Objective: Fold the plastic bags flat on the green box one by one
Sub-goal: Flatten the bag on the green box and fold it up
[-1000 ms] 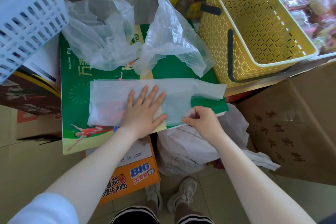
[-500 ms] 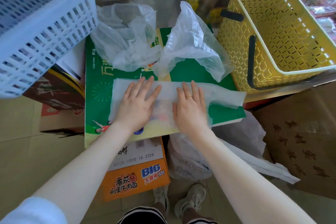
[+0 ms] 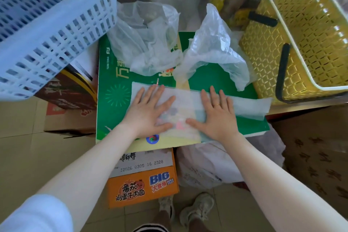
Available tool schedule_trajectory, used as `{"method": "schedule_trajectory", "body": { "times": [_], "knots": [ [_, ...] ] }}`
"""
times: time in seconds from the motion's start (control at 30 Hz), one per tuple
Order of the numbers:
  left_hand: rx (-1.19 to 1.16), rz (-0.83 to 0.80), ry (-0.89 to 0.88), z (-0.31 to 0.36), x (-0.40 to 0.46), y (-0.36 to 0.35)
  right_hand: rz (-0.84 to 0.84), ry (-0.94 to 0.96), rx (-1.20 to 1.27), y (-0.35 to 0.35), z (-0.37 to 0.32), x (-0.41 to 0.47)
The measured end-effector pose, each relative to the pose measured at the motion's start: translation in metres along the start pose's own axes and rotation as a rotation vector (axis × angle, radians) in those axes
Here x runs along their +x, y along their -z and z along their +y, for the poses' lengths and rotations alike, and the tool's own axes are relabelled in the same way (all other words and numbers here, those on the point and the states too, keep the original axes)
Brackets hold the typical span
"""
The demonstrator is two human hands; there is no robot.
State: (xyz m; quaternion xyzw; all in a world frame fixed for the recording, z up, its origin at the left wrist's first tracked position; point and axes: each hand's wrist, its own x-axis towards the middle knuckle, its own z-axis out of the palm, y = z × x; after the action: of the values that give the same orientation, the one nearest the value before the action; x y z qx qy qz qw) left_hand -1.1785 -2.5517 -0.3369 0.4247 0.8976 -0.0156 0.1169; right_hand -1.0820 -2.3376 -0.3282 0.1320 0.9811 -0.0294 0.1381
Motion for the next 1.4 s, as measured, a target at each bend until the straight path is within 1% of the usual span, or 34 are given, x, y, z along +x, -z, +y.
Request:
{"method": "schedule_trajectory", "body": {
  "times": [0.13, 0.33, 0.43, 0.47, 0.53, 0.6, 0.67, 0.7, 0.8, 0.87, 1.0, 1.1, 1.2, 1.27, 1.33, 1.4],
  "knots": [
    [0.016, -0.020, 0.067, 0.003, 0.000, 0.001, -0.028, -0.118, 0.012, 0.002, 0.032, -0.011],
    [0.008, -0.029, 0.072, 0.005, 0.000, 0.006, -0.004, -0.293, 0.051, 0.002, 0.069, -0.039],
    [0.033, -0.058, 0.092, 0.007, -0.002, 0.011, -0.042, -0.330, 0.085, 0.004, 0.076, -0.048],
    [0.026, -0.044, 0.108, 0.011, -0.003, 0.013, -0.058, -0.326, 0.083, 0.006, 0.077, -0.049],
    [-0.014, 0.068, 0.139, 0.031, -0.003, 0.018, -0.037, -0.302, 0.045, 0.011, 0.078, -0.049],
    [-0.101, 0.185, 0.152, 0.063, 0.001, 0.024, 0.077, -0.232, 0.008, 0.016, 0.074, -0.046],
    [-0.197, 0.192, 0.142, 0.097, 0.006, 0.027, 0.185, -0.113, 0.046, 0.021, 0.071, -0.039],
    [-0.218, 0.191, 0.135, 0.112, 0.009, 0.026, 0.176, -0.062, 0.081, 0.025, 0.070, -0.032],
    [-0.186, 0.170, 0.151, 0.136, 0.015, 0.018, 0.106, 0.046, 0.084, 0.032, 0.073, -0.011],
    [-0.149, 0.157, 0.200, 0.141, 0.013, 0.011, 0.058, 0.036, 0.066, 0.036, 0.077, -0.003],
    [-0.155, 0.152, 0.304, 0.141, 0.001, 0.005, -0.101, -0.005, 0.287, 0.044, 0.079, -0.001],
    [-0.179, 0.174, 0.390, 0.135, -0.012, 0.005, -0.209, 0.065, 0.370, 0.048, 0.068, -0.007],
    [-0.277, 0.180, 0.522, 0.131, -0.023, 0.009, -0.284, 0.133, 0.616, 0.048, 0.050, -0.027],
    [-0.348, 0.152, 0.589, 0.129, -0.027, 0.008, -0.294, 0.182, 0.765, 0.043, 0.044, -0.046],
    [-0.349, 0.109, 0.568, 0.127, -0.026, 0.005, -0.295, 0.236, 0.866, 0.035, 0.045, -0.062],
    [-0.288, 0.067, 0.486, 0.125, -0.022, 0.002, -0.326, 0.256, 0.960, 0.029, 0.048, -0.071]
  ]
}}
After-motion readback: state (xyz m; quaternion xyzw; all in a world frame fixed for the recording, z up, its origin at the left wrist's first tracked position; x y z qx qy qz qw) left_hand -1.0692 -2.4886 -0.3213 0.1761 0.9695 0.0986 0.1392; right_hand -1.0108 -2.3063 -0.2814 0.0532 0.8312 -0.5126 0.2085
